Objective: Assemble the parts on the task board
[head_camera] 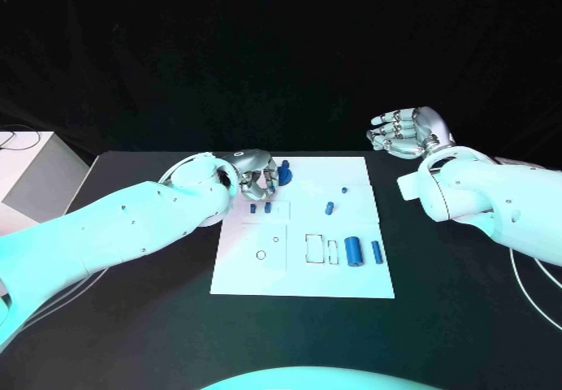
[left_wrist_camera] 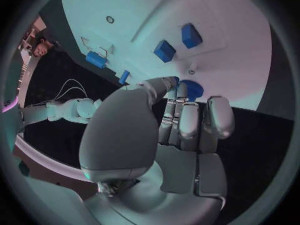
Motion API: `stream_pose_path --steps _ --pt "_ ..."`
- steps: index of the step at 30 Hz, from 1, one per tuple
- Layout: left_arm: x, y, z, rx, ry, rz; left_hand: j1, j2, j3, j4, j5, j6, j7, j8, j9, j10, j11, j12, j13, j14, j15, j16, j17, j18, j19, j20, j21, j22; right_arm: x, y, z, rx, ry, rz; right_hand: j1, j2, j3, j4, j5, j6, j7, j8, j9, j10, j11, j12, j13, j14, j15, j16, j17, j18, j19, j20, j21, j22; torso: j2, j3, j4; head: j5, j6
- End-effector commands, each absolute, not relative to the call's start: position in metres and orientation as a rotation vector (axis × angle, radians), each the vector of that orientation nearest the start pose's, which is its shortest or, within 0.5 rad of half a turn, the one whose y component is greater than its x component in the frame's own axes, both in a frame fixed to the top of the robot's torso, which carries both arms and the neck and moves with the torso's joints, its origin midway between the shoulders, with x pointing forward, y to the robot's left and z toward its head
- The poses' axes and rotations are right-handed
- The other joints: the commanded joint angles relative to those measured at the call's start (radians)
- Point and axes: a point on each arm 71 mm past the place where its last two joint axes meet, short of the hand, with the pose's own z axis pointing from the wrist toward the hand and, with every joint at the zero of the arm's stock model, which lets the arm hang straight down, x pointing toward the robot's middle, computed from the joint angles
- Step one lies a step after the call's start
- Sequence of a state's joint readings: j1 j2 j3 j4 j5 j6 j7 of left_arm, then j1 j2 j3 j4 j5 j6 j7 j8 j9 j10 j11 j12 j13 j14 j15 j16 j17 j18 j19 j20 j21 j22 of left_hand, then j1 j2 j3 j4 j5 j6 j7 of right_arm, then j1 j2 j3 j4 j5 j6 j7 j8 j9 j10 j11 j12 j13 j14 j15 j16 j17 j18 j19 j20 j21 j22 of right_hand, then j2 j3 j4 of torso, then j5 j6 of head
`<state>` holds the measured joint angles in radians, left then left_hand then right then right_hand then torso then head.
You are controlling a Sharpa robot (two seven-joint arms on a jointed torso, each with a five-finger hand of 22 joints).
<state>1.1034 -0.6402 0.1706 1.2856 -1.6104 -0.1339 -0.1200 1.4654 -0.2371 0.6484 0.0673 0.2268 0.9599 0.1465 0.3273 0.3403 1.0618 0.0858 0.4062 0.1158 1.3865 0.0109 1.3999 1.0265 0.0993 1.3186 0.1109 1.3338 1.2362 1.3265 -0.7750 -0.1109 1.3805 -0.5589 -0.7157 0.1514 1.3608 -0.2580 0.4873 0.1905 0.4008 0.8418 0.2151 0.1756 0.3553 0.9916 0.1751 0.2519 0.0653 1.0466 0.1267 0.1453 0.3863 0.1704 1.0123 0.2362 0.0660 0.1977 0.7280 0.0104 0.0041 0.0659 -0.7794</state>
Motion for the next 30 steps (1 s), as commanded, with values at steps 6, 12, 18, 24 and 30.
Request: stream_pose_path --steps 6,12,18,24,30 --pt "0.533 0.179 -0.175 0.165 1.702 -0.575 -0.011 0.002 0.004 -0.003 -0.003 0.007 0.002 -0.004 0.002 0.008 -0.002 -0.007 0.001 0.004 0.001 0.004 -0.001 -0.012 0.008 0.000 0.005 0.000 0.531 -0.235 -0.140 0.664 1.307 0.927 -0.007 0.007 -0.001 -0.005 0.007 0.009 0.028 -0.005 -0.001 0.000 0.003 -0.004 -0.001 -0.003 0.004 -0.006 -0.001 0.013 -0.008 0.002 0.000 -0.001 0.001 -0.0006 -0.0009 0.001 -0.002" --pt "0.533 0.184 -0.172 0.151 1.705 -0.573 -0.012 0.002 0.005 -0.004 -0.003 0.009 0.002 -0.004 0.002 0.010 -0.002 -0.009 0.002 0.004 0.001 0.005 -0.001 -0.012 0.008 0.000 0.005 0.000 0.531 -0.235 -0.140 0.664 1.307 0.927 -0.007 0.007 -0.001 -0.005 0.007 0.009 0.028 -0.005 -0.001 0.000 0.003 -0.004 -0.001 -0.003 0.004 -0.006 -0.001 0.013 -0.008 0.002 0.000 -0.001 0.001 -0.0002 -0.0002 0.002 -0.003" --pt "0.533 0.188 -0.172 0.145 1.723 -0.566 -0.013 0.002 0.006 -0.005 -0.003 0.012 0.001 -0.004 0.003 0.012 -0.002 -0.012 0.002 0.003 0.001 0.004 -0.003 -0.011 0.008 0.000 0.005 0.000 0.531 -0.235 -0.140 0.664 1.307 0.927 -0.007 0.007 -0.001 -0.005 0.007 0.009 0.028 -0.005 -0.001 0.000 0.003 -0.004 -0.001 -0.003 0.004 -0.006 -0.001 0.013 -0.008 0.002 0.000 -0.001 0.000 0.0016 -0.0020 0.005 -0.004" --pt "0.534 0.189 -0.175 0.138 1.733 -0.563 -0.015 0.002 0.006 -0.006 -0.004 0.012 0.002 -0.004 0.003 0.013 -0.002 -0.014 0.002 0.003 0.001 0.004 -0.004 -0.011 0.006 0.000 0.004 -0.001 0.531 -0.235 -0.140 0.664 1.307 0.927 -0.007 0.007 0.000 -0.006 0.007 0.009 0.028 -0.006 -0.001 0.001 0.003 -0.005 -0.002 -0.002 0.004 -0.007 -0.003 0.013 -0.008 0.002 0.000 -0.003 0.001 0.0019 -0.0016 0.006 -0.005" --pt "0.536 0.189 -0.178 0.138 1.739 -0.554 -0.015 0.002 0.006 -0.006 -0.004 0.012 0.002 -0.004 0.003 0.013 -0.002 -0.014 0.002 0.003 0.001 0.004 -0.004 -0.011 0.006 0.000 0.004 -0.001 0.531 -0.234 -0.140 0.663 1.307 0.929 -0.007 0.007 0.000 -0.006 0.007 0.009 0.028 -0.006 -0.001 0.001 0.003 -0.005 -0.002 -0.002 0.004 -0.007 -0.003 0.013 -0.008 0.002 0.000 -0.003 0.001 0.0019 -0.0024 0.006 -0.006"
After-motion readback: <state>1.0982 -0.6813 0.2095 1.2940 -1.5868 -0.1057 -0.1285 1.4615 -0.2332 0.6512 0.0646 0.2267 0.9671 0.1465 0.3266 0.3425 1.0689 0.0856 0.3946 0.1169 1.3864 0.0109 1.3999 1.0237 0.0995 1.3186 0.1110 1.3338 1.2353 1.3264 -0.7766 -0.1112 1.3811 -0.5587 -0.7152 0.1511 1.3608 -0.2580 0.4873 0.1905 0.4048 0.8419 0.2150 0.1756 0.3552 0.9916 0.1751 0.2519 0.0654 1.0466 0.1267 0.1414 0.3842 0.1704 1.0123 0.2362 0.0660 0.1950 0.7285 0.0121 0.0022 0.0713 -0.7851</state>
